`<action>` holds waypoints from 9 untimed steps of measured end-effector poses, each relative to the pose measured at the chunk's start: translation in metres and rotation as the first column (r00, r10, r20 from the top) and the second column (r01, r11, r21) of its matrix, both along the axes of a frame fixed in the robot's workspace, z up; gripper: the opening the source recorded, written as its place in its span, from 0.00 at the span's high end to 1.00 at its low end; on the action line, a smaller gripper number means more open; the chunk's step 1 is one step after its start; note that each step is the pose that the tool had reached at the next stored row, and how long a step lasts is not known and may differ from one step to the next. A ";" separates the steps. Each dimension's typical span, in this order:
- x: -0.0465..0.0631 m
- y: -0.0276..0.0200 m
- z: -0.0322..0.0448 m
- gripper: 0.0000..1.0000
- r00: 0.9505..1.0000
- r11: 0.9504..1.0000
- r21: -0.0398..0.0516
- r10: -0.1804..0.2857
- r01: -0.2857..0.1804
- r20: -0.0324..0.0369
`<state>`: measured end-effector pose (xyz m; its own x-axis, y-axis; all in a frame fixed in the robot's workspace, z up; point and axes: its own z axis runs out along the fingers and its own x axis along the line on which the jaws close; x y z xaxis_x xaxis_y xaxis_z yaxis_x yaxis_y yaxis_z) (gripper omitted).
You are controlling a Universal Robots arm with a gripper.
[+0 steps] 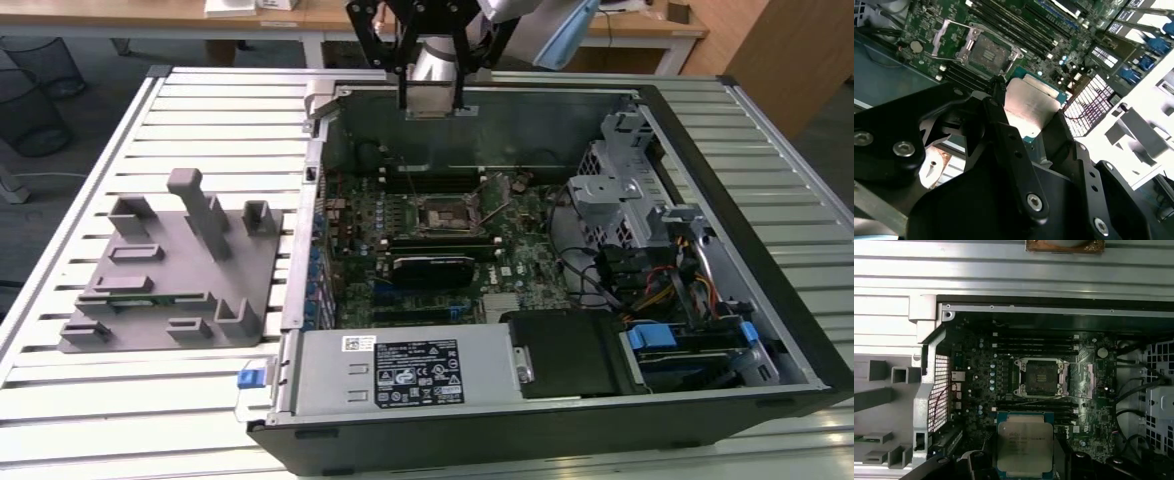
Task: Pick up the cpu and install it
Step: 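Pick up the cpu and move it towards the insertion slot, then place the cpu into insertion slot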
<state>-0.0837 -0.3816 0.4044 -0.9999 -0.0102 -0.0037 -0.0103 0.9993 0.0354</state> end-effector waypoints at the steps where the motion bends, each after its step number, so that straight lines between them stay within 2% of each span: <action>1: 0.002 0.0000 -0.0002 0.46 1.000 1.000 0.000 0.000 0.000 0.000; 9: 0.006 0.0000 -0.0002 0.46 1.000 1.000 -0.001 -0.006 0.006 0.000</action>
<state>-0.0773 -0.3816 0.4042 -1.0000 -0.0045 -0.0038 -0.0046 0.9994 0.0344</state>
